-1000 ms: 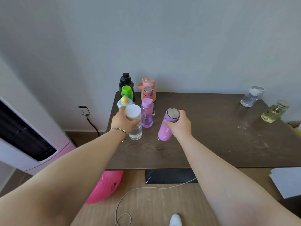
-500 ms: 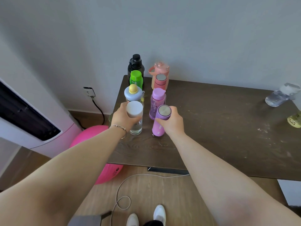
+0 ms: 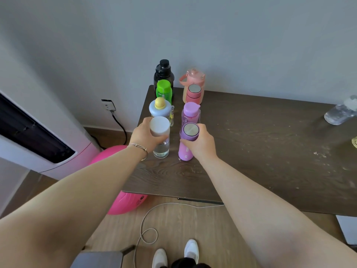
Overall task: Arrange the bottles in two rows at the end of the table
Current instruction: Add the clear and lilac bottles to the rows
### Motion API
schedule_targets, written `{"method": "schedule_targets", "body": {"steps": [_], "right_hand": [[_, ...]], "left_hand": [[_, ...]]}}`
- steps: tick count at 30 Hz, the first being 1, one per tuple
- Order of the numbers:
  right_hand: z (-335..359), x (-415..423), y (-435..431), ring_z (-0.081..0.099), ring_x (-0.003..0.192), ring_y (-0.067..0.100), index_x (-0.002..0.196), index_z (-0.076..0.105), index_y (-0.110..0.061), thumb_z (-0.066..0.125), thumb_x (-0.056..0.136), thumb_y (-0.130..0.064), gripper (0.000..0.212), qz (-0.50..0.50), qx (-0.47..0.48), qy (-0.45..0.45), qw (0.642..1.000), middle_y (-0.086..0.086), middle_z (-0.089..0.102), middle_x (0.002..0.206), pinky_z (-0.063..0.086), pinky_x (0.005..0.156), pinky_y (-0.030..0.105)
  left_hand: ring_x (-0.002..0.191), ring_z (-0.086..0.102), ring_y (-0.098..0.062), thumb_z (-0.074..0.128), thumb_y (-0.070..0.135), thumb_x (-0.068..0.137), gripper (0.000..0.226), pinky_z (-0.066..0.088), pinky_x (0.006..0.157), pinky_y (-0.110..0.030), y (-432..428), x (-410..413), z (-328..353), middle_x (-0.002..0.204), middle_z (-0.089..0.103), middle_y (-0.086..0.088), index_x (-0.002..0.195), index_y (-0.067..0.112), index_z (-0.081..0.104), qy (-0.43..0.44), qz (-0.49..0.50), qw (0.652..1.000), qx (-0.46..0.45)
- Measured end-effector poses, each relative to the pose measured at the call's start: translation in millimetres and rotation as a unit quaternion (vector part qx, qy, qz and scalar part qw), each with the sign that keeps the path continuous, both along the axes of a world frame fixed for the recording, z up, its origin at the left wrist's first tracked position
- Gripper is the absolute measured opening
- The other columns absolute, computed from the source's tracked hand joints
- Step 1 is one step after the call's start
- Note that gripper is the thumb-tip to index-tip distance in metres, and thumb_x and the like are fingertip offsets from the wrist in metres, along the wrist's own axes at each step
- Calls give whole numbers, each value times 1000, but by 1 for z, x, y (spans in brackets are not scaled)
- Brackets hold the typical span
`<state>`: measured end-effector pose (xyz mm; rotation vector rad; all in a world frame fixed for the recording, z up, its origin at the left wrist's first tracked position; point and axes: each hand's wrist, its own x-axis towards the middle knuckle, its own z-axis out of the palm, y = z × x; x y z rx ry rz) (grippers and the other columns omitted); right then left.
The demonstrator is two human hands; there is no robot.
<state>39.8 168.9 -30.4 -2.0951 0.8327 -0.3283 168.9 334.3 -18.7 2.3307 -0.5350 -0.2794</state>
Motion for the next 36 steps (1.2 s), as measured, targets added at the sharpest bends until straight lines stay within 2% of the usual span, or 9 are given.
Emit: {"method": "schedule_targets", "body": {"steps": [6,11,14,17,19,24,26,29,36], "right_hand": [[-2,-4,4,61,108,20,125,45,-25,86,71,-35,68,5,-2,0,1000,-5,63,119,55,86,37],[2,-2,3,61,109,23,125,43,-22,85,72,-35,69,17,-11,25,999,-1,62,121,54,85,38],[7,-1,3,60,108,23,127,42,-22,84,73,-35,70,27,-37,42,998,1,60,122,53,84,37],[15,-1,2,58,113,25,137,39,-18,82,77,-32,75,59,-94,78,991,6,56,128,54,90,44],[21,-4,2,57,114,28,141,35,-17,79,80,-32,77,86,-152,112,978,10,54,129,55,87,47],[38,-19,-2,53,118,30,145,32,-15,76,81,-34,79,143,-296,183,927,11,51,134,56,82,45],[45,-29,-5,52,120,29,142,36,-17,74,84,-36,72,132,-338,195,911,8,53,136,55,85,41],[53,-47,-11,48,128,30,144,38,-17,69,88,-39,68,102,-373,215,896,8,52,139,47,98,41],[68,-103,-39,43,135,31,146,39,-19,60,93,-42,61,46,-395,255,882,9,50,143,36,112,45]], "left_hand": [[90,50,-18,77,52,65,79,42,69,-30,4,1,-2,103,50,6,129,26,40,1,-19,1000,14],[93,49,-20,78,44,68,82,44,74,-32,5,-1,1,118,54,-4,134,24,35,2,-31,999,26],[104,54,-28,76,43,73,83,47,80,-36,3,-3,9,127,52,-11,139,19,32,-26,-55,996,63],[117,48,-34,71,47,79,89,48,88,-45,2,-4,21,135,44,-13,146,12,25,-72,-97,981,148],[123,42,-33,69,49,81,87,45,92,-46,2,-7,28,139,41,-13,145,11,25,-127,-122,963,205],[127,39,-31,64,52,81,77,38,103,-46,0,-18,43,137,41,-10,139,12,31,-245,-169,918,263],[128,38,-31,61,54,83,75,37,104,-47,-3,-23,48,137,41,-10,138,12,31,-269,-179,908,268],[136,32,-32,57,55,86,78,33,109,-47,-11,-32,54,145,36,-13,143,11,27,-293,-196,898,265],[140,24,-33,57,48,88,76,28,112,-45,-44,-55,72,149,31,-13,146,10,25,-308,-243,886,247]]}}
